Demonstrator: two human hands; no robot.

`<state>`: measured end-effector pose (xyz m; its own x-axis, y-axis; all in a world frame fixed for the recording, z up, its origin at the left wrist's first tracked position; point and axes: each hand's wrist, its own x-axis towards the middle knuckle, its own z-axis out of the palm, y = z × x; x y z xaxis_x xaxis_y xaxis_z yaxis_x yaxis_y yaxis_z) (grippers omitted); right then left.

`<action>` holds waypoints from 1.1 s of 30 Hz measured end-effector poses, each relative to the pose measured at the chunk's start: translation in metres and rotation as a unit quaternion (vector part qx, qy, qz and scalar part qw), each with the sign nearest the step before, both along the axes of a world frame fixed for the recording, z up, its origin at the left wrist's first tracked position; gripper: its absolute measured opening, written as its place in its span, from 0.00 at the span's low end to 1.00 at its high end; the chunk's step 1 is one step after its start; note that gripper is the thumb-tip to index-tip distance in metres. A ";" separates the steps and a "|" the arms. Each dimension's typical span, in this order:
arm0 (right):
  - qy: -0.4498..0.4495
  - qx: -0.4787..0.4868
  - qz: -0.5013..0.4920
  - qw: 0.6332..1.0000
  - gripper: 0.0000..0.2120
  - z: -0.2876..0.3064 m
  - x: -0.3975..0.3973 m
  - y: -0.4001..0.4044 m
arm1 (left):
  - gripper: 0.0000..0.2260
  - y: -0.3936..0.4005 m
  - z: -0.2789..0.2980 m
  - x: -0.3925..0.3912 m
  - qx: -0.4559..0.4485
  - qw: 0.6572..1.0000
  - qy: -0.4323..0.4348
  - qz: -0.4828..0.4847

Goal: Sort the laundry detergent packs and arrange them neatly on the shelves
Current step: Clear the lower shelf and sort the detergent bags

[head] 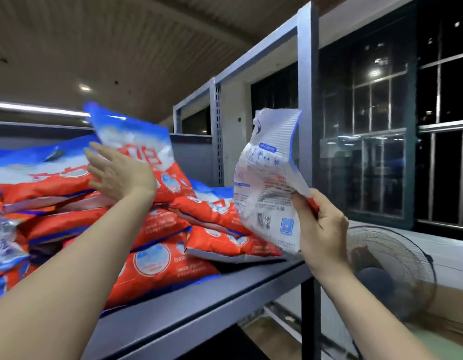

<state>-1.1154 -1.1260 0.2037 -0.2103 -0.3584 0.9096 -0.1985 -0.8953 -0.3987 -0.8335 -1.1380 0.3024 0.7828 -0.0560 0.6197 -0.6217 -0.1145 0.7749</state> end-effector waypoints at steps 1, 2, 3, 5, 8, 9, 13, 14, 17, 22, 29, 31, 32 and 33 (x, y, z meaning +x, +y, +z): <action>0.003 -0.011 0.001 1.000 0.09 0.005 0.001 -0.008 | 0.31 -0.005 -0.004 0.002 0.044 0.999 -0.009 0.017; 0.004 -0.019 0.004 1.000 0.09 0.009 0.003 -0.015 | 0.32 -0.007 -0.007 0.004 0.088 0.995 -0.030 0.027; 0.004 -0.024 0.011 1.000 0.09 0.014 0.006 -0.022 | 0.30 -0.009 -0.009 0.005 0.131 0.989 -0.057 0.028; 0.001 -0.041 0.022 0.999 0.07 0.025 0.016 -0.035 | 0.22 -0.007 -0.011 0.009 0.198 0.976 -0.093 0.004; -0.002 -0.062 0.015 0.998 0.07 0.042 0.045 -0.055 | 0.20 0.005 -0.008 0.016 0.231 0.967 -0.098 -0.036; -0.004 -0.066 0.005 0.998 0.07 0.047 0.058 -0.061 | 0.20 0.011 -0.007 0.018 0.233 0.966 -0.105 -0.029; 0.018 -0.096 -0.023 0.995 0.13 0.059 0.115 -0.072 | 0.19 0.035 -0.005 0.020 0.264 0.951 -0.159 0.033; 0.079 -0.096 -0.025 0.992 0.16 0.060 0.128 -0.077 | 0.19 0.039 -0.006 0.021 0.275 0.945 -0.174 0.042; 0.323 0.025 -0.041 0.945 0.17 0.053 0.161 -0.097 | 0.18 0.046 -0.008 0.024 0.295 0.934 -0.196 0.045; 0.390 0.137 -0.002 0.910 0.21 0.056 0.176 -0.111 | 0.22 0.047 -0.024 0.020 0.298 0.935 -0.190 -0.029; 0.392 0.106 0.022 0.914 0.26 0.047 0.174 -0.102 | 0.15 0.056 -0.028 0.009 0.244 0.953 -0.174 -0.047; 0.349 0.089 0.043 0.932 0.26 0.043 0.168 -0.103 | 0.14 0.059 -0.028 0.007 0.249 0.953 -0.165 -0.057; 0.336 0.078 0.050 0.937 0.25 0.041 0.166 -0.103 | 0.13 0.060 -0.029 0.005 0.252 0.952 -0.163 -0.061; 0.333 0.069 0.055 0.939 0.25 0.040 0.163 -0.103 | 0.13 0.062 -0.031 0.003 0.256 0.951 -0.162 -0.062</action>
<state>-0.9521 -1.2293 0.2432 0.4340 -0.4686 0.7695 -0.3538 -0.8741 -0.3328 -0.8305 -1.0764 0.2715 0.5226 -0.4941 0.6948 -0.8519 -0.3352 0.4023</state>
